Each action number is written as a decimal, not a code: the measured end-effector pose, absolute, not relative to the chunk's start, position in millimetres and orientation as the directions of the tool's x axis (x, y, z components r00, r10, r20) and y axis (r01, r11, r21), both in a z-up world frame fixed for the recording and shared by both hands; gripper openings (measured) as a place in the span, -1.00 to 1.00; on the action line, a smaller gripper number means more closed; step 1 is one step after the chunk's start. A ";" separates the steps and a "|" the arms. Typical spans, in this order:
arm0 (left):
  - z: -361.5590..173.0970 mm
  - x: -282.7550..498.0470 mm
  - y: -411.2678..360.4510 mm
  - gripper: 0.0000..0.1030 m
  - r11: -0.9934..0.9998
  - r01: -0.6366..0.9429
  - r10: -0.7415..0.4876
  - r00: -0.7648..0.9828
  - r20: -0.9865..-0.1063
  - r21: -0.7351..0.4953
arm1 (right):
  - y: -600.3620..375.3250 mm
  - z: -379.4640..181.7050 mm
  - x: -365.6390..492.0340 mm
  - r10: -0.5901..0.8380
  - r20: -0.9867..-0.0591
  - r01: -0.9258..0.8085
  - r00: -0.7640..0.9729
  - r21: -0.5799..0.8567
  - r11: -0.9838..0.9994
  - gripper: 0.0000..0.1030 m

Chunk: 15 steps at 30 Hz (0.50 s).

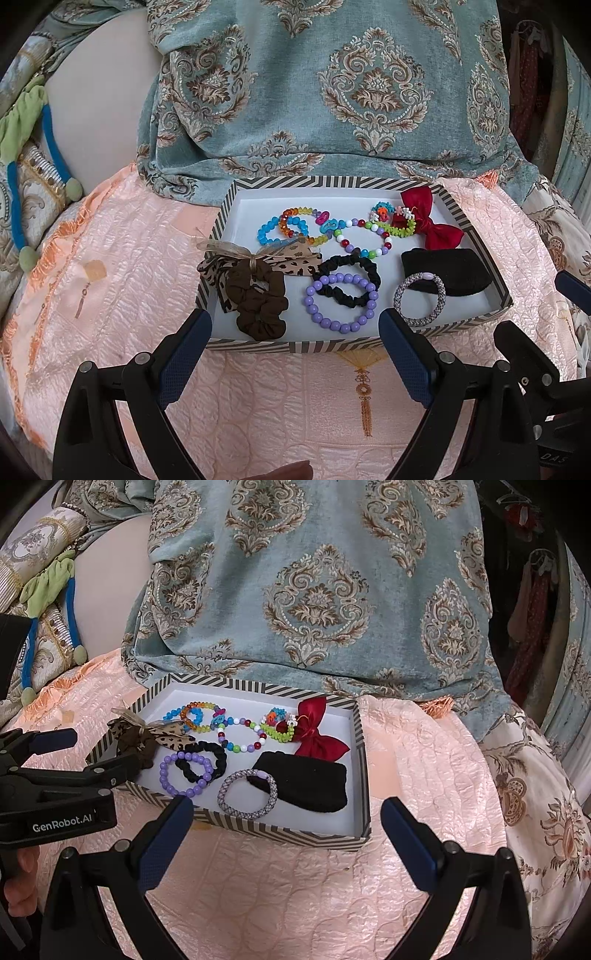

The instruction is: Organize jewelry

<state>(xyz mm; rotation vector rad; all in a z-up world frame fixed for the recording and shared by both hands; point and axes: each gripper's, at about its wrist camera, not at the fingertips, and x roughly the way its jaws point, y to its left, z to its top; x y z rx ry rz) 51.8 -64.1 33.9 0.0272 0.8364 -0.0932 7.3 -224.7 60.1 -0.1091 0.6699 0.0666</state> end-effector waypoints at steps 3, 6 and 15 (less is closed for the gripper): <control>33.7 51.7 -64.2 0.53 0.996 0.094 -0.072 0.666 -0.742 -0.012 | -224.6 59.9 7.6 0.027 -0.622 -0.097 0.782 -0.079 0.992 0.99; 33.7 51.8 -64.0 0.53 0.995 0.094 -0.073 0.666 -0.743 -0.014 | -224.5 59.5 7.5 0.027 -0.623 -0.097 0.781 -0.080 0.992 0.99; 32.6 52.5 -64.8 0.53 0.996 0.090 -0.072 0.665 -0.744 -0.017 | -224.8 58.1 7.6 0.027 -0.624 -0.098 0.781 -0.079 0.992 0.99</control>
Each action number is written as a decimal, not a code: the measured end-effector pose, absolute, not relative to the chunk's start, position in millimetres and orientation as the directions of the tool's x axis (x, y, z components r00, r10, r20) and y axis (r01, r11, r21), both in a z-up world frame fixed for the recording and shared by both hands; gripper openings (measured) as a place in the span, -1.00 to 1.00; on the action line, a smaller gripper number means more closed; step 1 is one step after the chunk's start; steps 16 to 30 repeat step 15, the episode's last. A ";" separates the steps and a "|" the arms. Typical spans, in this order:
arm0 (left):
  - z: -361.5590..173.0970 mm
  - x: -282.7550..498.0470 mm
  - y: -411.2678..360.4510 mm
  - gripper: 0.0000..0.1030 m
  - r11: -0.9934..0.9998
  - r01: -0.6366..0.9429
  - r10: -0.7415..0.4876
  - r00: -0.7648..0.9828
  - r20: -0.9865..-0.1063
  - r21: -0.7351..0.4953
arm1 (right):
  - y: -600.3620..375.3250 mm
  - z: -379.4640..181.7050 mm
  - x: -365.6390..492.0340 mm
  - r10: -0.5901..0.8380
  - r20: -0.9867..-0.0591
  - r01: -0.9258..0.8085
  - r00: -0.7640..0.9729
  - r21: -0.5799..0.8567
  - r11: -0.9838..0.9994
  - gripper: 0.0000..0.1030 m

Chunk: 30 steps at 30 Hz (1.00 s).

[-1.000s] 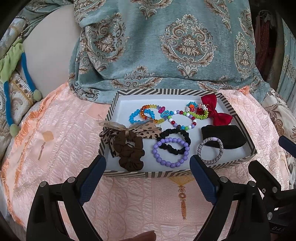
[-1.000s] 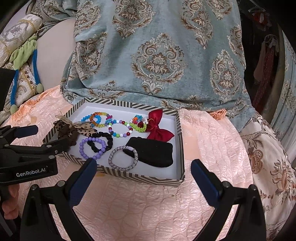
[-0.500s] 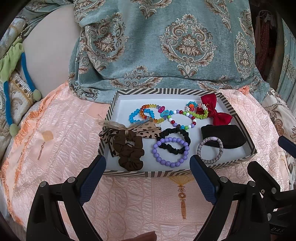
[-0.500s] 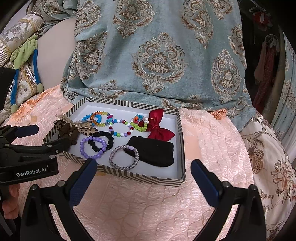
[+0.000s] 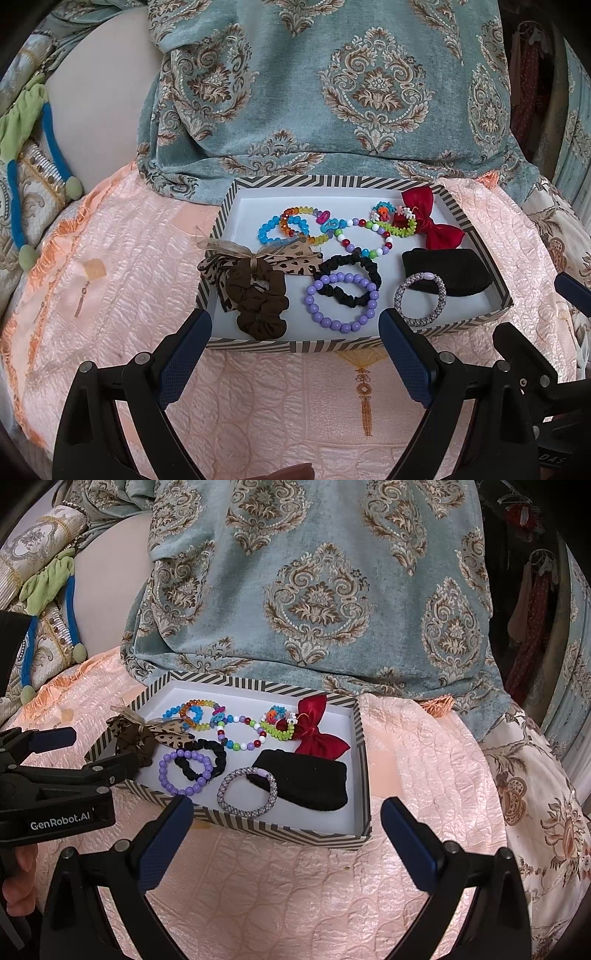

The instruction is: Organize jewelry

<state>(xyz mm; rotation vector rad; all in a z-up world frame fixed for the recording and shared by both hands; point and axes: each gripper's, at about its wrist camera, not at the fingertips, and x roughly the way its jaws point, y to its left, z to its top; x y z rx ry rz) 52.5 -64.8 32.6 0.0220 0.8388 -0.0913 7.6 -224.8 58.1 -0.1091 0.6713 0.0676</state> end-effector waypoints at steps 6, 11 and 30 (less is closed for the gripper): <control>33.0 52.4 -64.6 0.53 0.996 0.091 -0.074 0.665 -0.743 -0.018 | -224.0 58.0 7.7 0.028 -0.625 -0.100 0.780 -0.081 0.992 0.99; 32.7 50.1 -66.6 0.53 0.994 0.100 -0.093 0.672 -0.734 -0.035 | -224.1 56.7 7.5 0.027 -0.625 -0.100 0.780 -0.082 0.992 0.99; 32.5 49.7 -67.8 0.53 0.994 0.100 -0.091 0.673 -0.734 -0.031 | -223.7 56.7 7.4 0.027 -0.625 -0.100 0.780 -0.083 0.991 0.99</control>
